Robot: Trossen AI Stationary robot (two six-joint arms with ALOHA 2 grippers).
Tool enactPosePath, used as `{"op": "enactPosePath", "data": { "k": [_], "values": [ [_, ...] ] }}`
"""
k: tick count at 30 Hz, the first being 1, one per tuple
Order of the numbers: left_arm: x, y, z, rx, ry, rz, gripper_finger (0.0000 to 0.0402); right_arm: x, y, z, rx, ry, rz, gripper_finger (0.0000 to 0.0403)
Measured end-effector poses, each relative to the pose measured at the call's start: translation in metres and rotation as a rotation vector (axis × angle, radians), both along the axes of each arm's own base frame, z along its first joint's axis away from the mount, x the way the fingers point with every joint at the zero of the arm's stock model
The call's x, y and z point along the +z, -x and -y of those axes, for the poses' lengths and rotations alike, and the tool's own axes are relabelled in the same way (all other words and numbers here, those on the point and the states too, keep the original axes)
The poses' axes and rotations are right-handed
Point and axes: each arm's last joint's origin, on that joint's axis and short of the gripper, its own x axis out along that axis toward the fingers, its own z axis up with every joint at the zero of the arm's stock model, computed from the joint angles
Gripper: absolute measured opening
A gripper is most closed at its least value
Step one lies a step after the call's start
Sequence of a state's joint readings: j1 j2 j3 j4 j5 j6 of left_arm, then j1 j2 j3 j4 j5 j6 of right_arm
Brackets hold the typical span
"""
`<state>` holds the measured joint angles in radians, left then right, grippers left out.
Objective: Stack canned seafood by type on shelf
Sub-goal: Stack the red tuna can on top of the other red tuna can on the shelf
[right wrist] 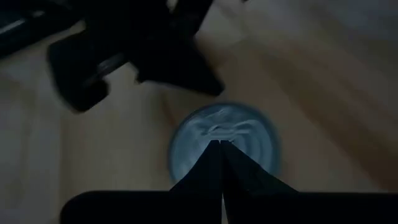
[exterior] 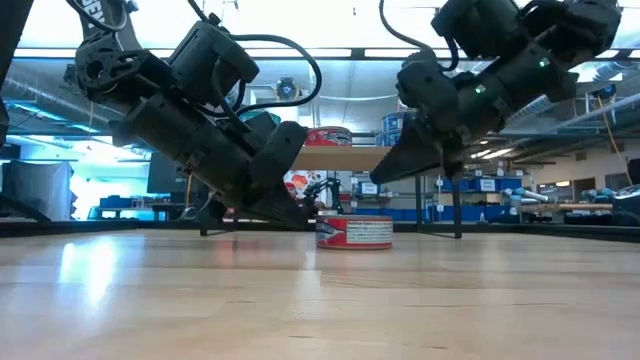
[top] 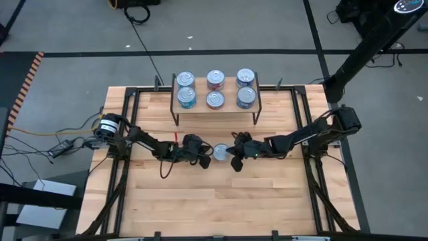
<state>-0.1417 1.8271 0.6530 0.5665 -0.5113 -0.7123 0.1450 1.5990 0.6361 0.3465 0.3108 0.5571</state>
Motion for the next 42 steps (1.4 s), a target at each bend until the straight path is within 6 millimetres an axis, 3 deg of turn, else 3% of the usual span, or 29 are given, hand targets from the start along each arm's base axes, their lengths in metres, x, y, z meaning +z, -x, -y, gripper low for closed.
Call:
{"op": "enactPosePath", "data": {
  "k": [4,8,17,27,35,42],
  "values": [
    [0.002,-0.001,0.000,0.000,0.003,0.021,0.0001,-0.001,0.002,0.007,-0.090,0.017,-0.020,0.0003],
    [0.003,-0.002,0.000,-0.002,0.002,0.032,0.0001,-0.015,0.002,0.017,-0.144,-0.030,-0.083,0.0003],
    [0.004,-0.003,0.001,-0.014,-0.015,0.037,0.0001,-0.035,-0.011,0.012,-0.004,-0.158,-0.048,0.0003],
    [0.002,-0.002,-0.001,-0.044,-0.058,-0.022,0.0001,-0.014,-0.009,-0.003,0.144,-0.151,0.012,0.0005],
    [0.000,-0.003,0.001,-0.267,-0.085,-0.084,0.0006,-0.002,-0.007,-0.010,0.190,-0.111,0.052,0.0014],
    [-0.004,0.002,0.004,-0.414,-0.272,-0.165,0.0006,-0.002,-0.005,-0.023,0.335,-0.160,0.038,0.0016]
  ]
}}
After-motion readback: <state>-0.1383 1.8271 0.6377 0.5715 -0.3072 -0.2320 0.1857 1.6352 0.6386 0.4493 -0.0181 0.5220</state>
